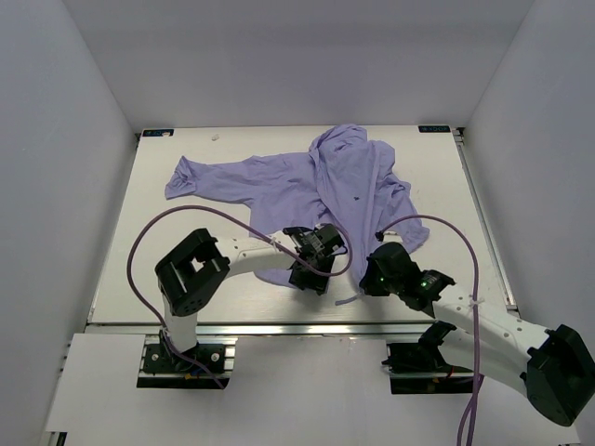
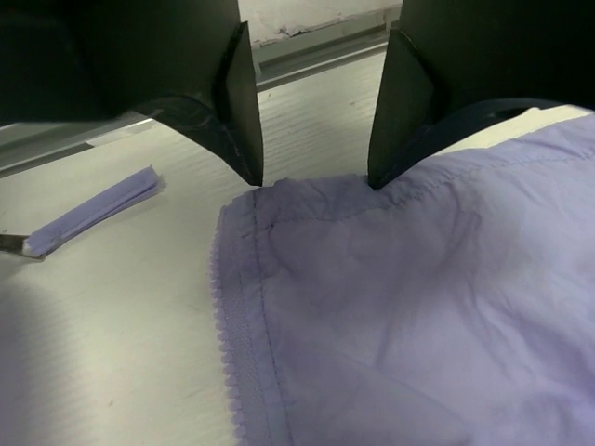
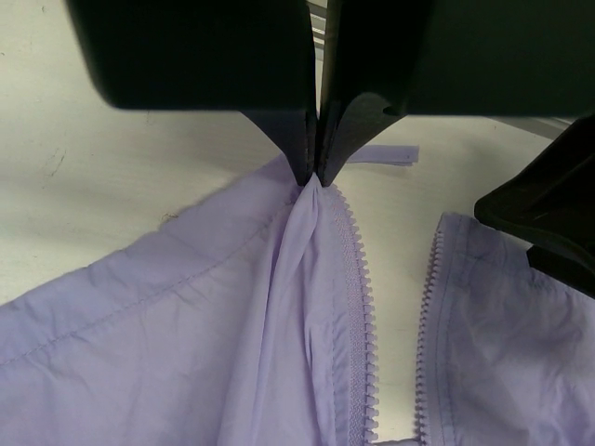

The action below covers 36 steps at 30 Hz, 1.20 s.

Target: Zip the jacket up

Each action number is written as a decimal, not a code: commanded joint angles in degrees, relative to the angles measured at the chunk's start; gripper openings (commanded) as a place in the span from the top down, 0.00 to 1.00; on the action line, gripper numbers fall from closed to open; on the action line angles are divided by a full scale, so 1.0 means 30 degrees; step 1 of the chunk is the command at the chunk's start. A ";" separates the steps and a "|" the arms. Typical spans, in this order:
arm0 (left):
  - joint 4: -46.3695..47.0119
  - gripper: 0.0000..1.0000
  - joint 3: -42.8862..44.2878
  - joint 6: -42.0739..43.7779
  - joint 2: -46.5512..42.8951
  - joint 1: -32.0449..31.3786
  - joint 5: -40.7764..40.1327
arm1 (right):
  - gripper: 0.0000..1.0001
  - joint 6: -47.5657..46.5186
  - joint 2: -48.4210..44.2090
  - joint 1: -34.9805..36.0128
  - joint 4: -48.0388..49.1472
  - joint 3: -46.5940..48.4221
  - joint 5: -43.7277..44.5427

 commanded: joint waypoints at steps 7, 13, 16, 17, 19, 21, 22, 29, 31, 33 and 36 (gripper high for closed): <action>-0.1054 0.33 0.1064 -0.0932 -0.2056 -0.0209 -0.1727 | 1.00 0.0243 -0.0570 -0.0053 -0.0114 -0.0094 0.0102; -0.1406 0.34 0.1652 -0.1022 -0.1063 -0.0209 -0.2228 | 1.00 0.0156 -0.0658 -0.0053 -0.0231 -0.0094 0.0248; -0.1581 0.35 0.1652 -0.1021 -0.0651 -0.0209 -0.2316 | 1.00 0.0155 -0.0688 -0.0053 -0.0290 -0.0094 0.0336; -0.1611 0.35 0.1565 -0.1021 -0.0476 -0.0238 -0.2315 | 1.00 0.0155 -0.0746 -0.0053 -0.0261 -0.0123 0.0336; -0.1378 0.36 0.1360 -0.0992 -0.0386 -0.0210 -0.2083 | 1.00 0.0127 -0.0775 -0.0053 -0.0260 -0.0152 0.0394; -0.1115 0.37 0.1097 -0.0934 -0.0240 -0.0238 -0.1790 | 1.00 0.0155 -0.0775 -0.0083 -0.0319 -0.0211 0.0424; -0.1026 0.37 0.1037 -0.0962 -0.0211 -0.0239 -0.1585 | 1.00 0.0155 -0.0775 -0.0054 -0.0261 -0.0211 0.0424; -0.0350 0.37 0.0860 -0.1109 0.0492 -0.0414 -0.1054 | 1.00 0.0243 -0.0775 -0.0083 -0.0260 -0.0328 0.0511; -0.0585 0.37 0.0774 -0.1196 0.0785 -0.0502 -0.1201 | 1.00 0.0243 -0.0775 -0.0112 -0.0231 -0.0329 0.0570; -0.0964 0.38 0.0656 -0.1430 0.0902 -0.0590 -0.1815 | 1.00 0.0243 -0.0775 -0.0112 -0.0260 -0.0358 0.0570; -0.1579 0.45 0.0568 -0.1723 0.1254 -0.0678 -0.2432 | 1.00 0.0331 -0.0805 -0.0112 -0.0231 -0.0474 0.0658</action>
